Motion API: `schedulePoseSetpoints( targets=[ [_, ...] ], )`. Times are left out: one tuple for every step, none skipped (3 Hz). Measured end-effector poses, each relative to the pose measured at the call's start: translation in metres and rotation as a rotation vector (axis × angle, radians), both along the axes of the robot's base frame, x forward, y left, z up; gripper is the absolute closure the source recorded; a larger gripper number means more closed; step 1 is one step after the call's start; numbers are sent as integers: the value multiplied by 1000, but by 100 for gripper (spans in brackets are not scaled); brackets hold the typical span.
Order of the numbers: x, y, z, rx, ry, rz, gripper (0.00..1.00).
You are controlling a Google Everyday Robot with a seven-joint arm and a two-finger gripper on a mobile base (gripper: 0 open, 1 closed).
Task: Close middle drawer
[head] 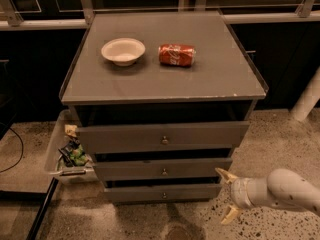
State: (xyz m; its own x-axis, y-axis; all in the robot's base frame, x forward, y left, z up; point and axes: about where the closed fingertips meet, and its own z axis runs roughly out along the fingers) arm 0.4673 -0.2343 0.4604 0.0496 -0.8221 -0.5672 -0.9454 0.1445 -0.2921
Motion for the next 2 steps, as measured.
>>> schedulePoseSetpoints(
  targets=[
    [-29,-11,38,-25,-41,16,0],
    [-32,-15,43,-32,-48,9,0]
  ],
)
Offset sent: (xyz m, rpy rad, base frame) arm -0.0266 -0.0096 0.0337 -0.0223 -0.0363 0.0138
